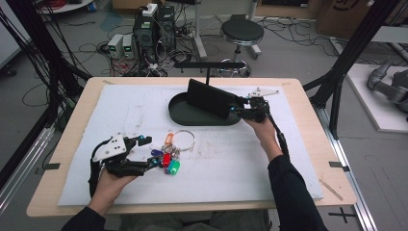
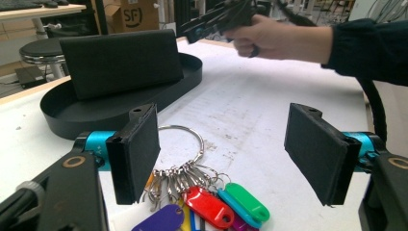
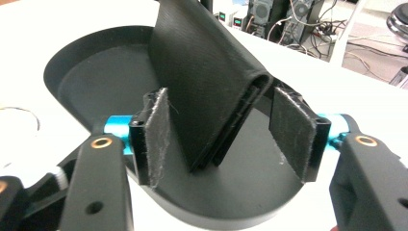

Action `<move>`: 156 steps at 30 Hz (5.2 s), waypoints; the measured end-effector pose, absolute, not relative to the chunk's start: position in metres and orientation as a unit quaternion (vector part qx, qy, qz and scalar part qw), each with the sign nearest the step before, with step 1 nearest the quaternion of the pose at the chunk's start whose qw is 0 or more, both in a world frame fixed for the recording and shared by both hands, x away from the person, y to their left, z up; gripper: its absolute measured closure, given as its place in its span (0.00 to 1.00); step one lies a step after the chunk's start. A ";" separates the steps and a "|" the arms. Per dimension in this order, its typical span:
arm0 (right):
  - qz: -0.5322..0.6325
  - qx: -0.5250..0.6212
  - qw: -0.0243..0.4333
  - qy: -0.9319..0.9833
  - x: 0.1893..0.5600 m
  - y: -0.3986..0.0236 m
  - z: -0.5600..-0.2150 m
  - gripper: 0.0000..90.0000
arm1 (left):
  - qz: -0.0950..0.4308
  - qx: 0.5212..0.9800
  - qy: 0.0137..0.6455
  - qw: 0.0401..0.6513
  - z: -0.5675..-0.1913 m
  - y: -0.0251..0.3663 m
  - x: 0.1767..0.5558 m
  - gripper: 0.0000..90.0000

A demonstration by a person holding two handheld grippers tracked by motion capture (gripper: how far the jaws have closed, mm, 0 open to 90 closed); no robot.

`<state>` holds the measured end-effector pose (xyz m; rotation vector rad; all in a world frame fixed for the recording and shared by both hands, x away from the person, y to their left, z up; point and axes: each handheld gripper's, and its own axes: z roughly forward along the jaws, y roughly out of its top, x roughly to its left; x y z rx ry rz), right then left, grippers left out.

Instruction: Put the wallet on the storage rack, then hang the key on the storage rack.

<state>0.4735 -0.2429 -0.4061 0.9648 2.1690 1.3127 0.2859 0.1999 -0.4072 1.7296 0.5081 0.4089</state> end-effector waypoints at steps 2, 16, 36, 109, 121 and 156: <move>0.479 0.338 0.217 0.780 0.464 -0.251 -0.398 0.41 | 0.178 0.748 0.221 0.600 -0.408 0.200 0.287 0.31; 0.514 0.337 0.221 0.757 0.404 -0.295 -0.384 0.33 | 0.201 0.759 0.255 0.565 -0.421 0.198 0.297 0.30; 0.547 0.397 0.225 0.702 0.358 -0.327 -0.397 0.29 | 0.218 0.746 0.297 0.555 -0.419 0.204 0.302 0.30; 0.515 0.381 0.284 0.713 0.344 -0.338 -0.407 0.32 | 0.184 0.835 0.366 0.368 -0.446 0.119 0.411 0.90; 0.519 0.381 0.284 0.711 0.344 -0.339 -0.406 0.33 | 0.165 0.822 0.356 0.414 -0.439 0.125 0.405 0.96; 0.523 0.373 0.281 0.713 0.343 -0.337 -0.405 0.32 | 0.143 0.809 0.267 0.503 -0.415 0.121 0.350 0.95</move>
